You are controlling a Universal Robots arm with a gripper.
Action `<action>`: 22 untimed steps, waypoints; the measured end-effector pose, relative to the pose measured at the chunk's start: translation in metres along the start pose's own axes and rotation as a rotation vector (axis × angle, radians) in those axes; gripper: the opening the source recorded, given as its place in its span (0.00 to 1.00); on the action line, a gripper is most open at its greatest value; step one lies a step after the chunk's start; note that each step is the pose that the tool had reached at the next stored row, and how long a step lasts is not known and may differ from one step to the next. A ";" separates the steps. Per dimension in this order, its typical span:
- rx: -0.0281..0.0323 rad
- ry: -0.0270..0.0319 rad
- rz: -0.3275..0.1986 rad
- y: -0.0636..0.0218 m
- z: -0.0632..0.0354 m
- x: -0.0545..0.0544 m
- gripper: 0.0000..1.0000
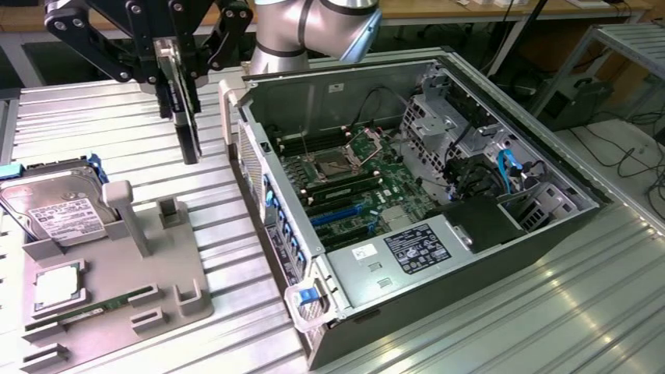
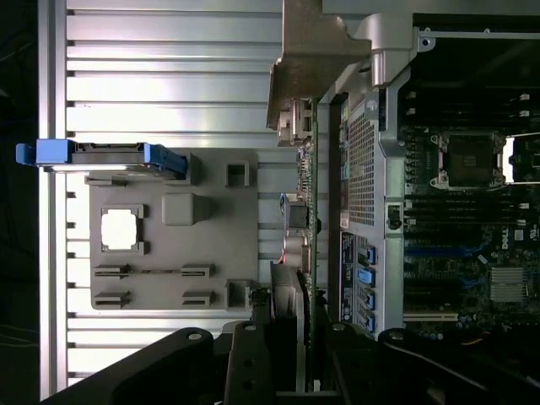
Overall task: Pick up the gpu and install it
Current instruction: 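Pick up the gpu and move the gpu toward the slot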
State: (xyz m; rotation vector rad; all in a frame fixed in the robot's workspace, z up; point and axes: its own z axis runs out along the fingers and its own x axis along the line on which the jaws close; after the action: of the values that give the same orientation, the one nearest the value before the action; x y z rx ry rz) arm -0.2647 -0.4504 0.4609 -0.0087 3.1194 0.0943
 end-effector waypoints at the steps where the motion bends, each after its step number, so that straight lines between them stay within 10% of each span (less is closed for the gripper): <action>1: 0.0001 0.0002 0.000 0.0000 -0.0001 -0.001 0.28; 22: 0.0000 0.0000 0.000 -0.0002 0.0007 -0.021 0.28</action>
State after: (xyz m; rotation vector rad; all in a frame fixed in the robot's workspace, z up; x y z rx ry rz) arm -0.2434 -0.4504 0.4606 -0.0087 3.1194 0.0944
